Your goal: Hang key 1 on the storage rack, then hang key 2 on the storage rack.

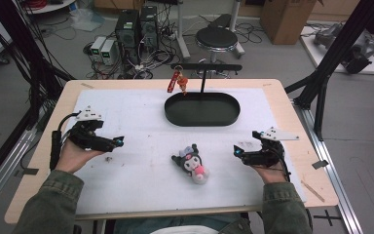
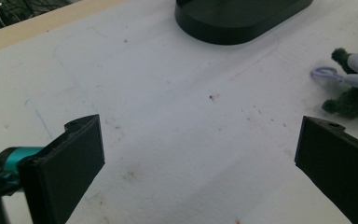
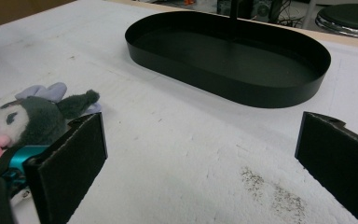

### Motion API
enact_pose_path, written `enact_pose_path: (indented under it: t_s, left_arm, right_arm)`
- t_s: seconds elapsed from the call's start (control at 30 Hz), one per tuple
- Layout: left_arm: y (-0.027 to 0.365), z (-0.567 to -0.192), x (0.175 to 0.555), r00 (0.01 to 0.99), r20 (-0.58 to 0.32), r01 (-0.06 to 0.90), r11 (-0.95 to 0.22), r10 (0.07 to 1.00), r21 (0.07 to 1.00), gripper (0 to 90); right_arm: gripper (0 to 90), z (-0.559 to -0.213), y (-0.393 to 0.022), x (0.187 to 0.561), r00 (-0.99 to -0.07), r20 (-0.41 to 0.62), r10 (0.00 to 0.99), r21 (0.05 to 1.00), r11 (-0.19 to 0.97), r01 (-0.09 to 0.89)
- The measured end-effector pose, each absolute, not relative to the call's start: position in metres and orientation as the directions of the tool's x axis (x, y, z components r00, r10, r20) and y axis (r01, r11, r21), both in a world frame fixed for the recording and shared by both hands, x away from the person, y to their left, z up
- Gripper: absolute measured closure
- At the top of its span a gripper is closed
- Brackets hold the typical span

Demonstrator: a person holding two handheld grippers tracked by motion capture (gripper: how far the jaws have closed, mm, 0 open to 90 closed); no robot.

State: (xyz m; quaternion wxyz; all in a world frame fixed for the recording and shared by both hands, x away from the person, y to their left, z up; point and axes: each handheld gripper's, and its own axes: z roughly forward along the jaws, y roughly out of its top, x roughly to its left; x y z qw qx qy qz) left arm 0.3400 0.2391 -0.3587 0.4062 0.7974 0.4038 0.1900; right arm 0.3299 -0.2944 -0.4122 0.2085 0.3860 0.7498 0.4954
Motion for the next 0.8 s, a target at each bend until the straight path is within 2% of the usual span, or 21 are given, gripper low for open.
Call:
enact_pose_path:
  t_s: [0.3,0.53,0.8]
  left_arm:
    - [0.264,-0.37,0.32,0.559,-0.024,0.511,-0.321,0.829,0.798,1.7]
    - [0.286,-0.384,0.303,0.509,-0.021,0.503,-0.277,0.861,0.818,1.7]
    - [0.298,-0.398,0.293,0.477,-0.018,0.516,-0.263,0.879,0.815,1.7]
  right_arm:
    - [1.0,-0.412,-0.293,0.332,-0.616,0.066,0.785,0.896,0.225,0.383]
    - [0.8,-0.4,-0.287,0.333,-0.62,0.11,0.777,0.881,0.212,0.423]
    - [0.5,-0.39,-0.273,0.333,-0.634,0.089,0.768,0.875,0.244,0.419]
